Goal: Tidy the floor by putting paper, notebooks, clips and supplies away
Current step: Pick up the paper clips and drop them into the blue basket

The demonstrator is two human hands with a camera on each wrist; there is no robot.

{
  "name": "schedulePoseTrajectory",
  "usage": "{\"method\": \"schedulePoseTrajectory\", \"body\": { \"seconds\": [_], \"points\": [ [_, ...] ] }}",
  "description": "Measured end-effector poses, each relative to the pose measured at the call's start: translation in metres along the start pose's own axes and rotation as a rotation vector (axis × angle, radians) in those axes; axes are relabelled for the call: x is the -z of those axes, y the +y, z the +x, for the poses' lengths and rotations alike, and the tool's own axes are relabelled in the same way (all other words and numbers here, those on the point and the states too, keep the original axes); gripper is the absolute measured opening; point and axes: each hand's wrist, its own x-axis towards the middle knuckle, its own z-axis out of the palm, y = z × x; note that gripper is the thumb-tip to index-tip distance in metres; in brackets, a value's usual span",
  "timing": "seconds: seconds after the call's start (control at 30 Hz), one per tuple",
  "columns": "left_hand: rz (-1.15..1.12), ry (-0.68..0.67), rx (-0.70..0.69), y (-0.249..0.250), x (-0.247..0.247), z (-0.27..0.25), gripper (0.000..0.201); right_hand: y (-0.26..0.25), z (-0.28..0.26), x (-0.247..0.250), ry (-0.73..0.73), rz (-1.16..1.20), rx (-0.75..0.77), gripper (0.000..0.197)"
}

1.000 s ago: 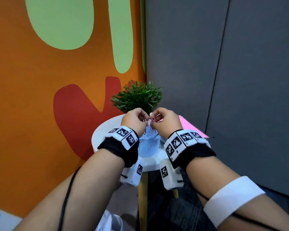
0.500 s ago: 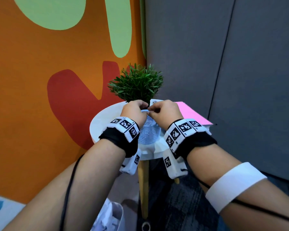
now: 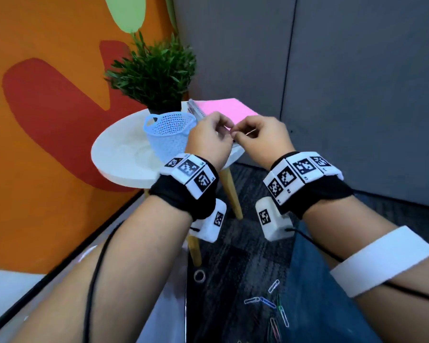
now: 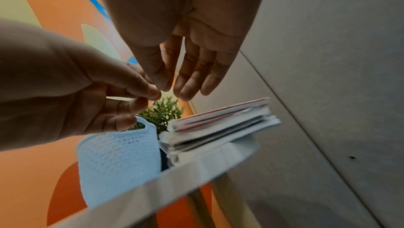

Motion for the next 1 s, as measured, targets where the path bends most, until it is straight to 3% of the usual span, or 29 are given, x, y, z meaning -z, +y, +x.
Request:
{"method": "schedulePoseTrajectory", "body": {
  "seconds": [0.1, 0.37, 0.53, 0.73, 1.0],
  "points": [
    [-0.019, -0.035, 0.03, -0.007, -0.035, -0.025, 0.02, 0.033, -0.026, 0.009, 0.018, -0.044, -0.039, 0.01],
    [0.036, -0.272, 0.265, -0.048, -0.135, -0.11, 0.014, 0.137, -0.123, 0.014, -0.083, -0.124, -0.29, 0.011],
    [0.126, -0.493, 0.427, -0.085, -0.188, -0.172, 0.017, 0.199, -0.195, 0.001, -0.298, -0.228, -0.464, 0.014],
    [0.281, -0.761, 0.519, -0.132, -0.23, -0.247, 0.017, 0.252, -0.284, -0.017, -0.571, -0.321, -0.612, 0.023],
    [0.544, -1.098, 0.442, -0.18, -0.241, -0.317, 0.059, 0.282, -0.364, -0.045, -0.905, -0.389, -0.598, 0.044]
  ]
}}
